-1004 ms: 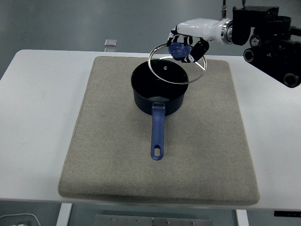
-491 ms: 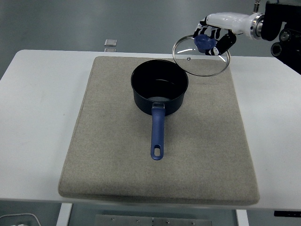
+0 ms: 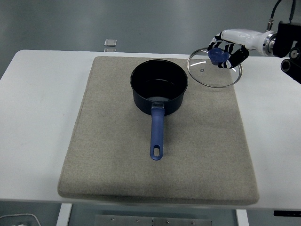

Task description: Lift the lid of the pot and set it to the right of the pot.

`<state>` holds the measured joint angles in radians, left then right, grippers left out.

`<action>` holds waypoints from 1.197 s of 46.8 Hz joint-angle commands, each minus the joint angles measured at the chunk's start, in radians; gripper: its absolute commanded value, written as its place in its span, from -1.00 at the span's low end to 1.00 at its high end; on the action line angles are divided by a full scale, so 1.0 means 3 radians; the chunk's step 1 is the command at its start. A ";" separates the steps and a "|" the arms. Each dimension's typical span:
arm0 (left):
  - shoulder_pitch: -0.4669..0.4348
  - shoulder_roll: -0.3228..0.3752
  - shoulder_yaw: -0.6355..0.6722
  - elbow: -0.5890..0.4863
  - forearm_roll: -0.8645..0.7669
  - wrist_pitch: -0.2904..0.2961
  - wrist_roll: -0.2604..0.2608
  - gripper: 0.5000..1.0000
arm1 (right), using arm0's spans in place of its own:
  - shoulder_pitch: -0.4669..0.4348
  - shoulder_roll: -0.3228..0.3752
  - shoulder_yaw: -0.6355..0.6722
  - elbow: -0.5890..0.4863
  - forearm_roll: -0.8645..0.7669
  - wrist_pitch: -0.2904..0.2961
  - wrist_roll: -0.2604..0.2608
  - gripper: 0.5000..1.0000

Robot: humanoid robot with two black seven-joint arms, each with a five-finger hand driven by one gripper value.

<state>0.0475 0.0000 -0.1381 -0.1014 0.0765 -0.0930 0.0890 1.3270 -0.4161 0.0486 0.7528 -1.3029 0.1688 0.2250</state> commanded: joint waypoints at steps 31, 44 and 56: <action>0.0000 0.0000 0.0000 0.0001 0.0001 -0.0002 0.0000 1.00 | -0.0460 0.0068 0.0012 -0.0075 0.0017 -0.0358 0.0124 -0.22; 0.0000 0.0000 0.0000 -0.0004 0.0001 -0.0002 0.0000 1.00 | -0.0450 0.0057 0.0017 -0.0075 0.0262 -0.0394 0.0262 0.47; 0.0000 0.0000 0.0000 0.0001 0.0006 -0.0002 0.0000 1.00 | -0.0435 0.0022 0.0022 -0.0075 0.0676 -0.0389 0.0319 0.47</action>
<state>0.0475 0.0000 -0.1381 -0.1015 0.0771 -0.0926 0.0890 1.1954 -0.4047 0.0547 0.7304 -1.1514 0.0503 0.3123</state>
